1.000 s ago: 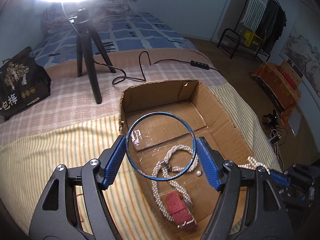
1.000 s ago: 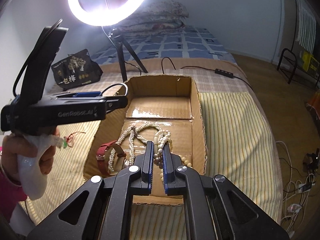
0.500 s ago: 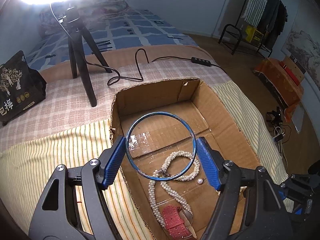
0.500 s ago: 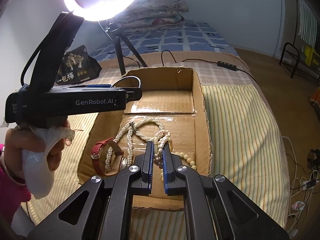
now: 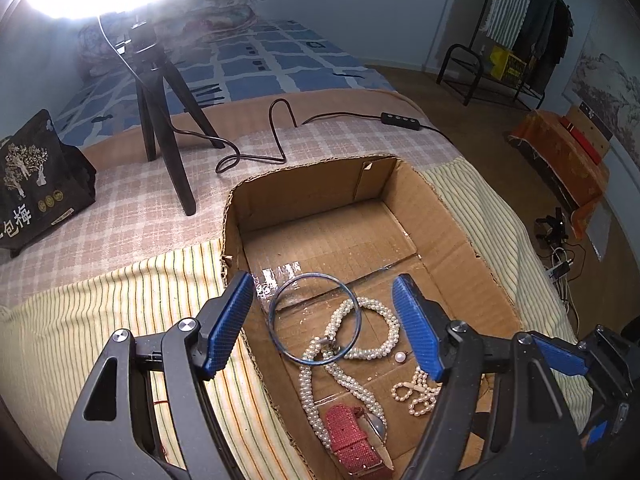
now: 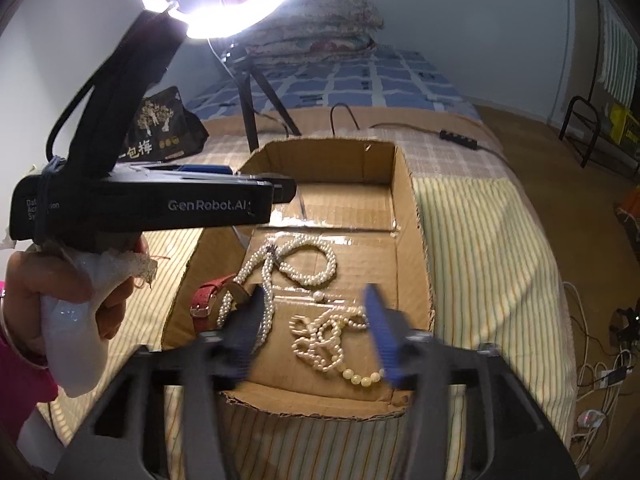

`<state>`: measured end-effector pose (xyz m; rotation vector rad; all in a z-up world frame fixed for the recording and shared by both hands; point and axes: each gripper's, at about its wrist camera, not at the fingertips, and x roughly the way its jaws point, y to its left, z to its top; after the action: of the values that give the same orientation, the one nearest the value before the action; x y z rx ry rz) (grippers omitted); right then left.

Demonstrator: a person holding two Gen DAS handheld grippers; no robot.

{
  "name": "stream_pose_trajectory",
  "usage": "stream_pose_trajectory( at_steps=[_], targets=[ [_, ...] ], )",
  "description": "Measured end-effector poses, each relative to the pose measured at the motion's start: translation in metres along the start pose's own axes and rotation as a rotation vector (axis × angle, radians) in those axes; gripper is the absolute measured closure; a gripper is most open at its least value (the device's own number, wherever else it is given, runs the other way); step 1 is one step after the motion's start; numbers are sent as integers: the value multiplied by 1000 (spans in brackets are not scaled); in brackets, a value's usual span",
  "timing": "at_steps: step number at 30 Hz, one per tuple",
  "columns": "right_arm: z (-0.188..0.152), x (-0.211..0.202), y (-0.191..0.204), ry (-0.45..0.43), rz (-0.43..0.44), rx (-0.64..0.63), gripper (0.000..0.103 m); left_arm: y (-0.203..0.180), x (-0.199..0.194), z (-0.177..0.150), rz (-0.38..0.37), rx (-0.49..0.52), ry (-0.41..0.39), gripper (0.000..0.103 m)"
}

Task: Organize jewelry
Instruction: 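Open both tools to drop the bangle and necklace into the box, then move both tools back over the bed toward the jade pendant and pearl earring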

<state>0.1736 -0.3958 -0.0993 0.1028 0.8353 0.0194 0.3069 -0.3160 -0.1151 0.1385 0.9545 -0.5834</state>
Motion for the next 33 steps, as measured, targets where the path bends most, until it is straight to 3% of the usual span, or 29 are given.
stream_pose_trajectory(
  at_steps=[19,24,33],
  targets=[
    [-5,-13,13,-1,-24,-17,40,11,-28,-4,-1,16,-30,23],
    [-7,-20,24,-7,-8,-19,40,31,-53,-7,26,29,-57,23],
    [-8,-29,48,-22,49,-39,40,105,-107,-26,85,10,-102,23]
  ],
)
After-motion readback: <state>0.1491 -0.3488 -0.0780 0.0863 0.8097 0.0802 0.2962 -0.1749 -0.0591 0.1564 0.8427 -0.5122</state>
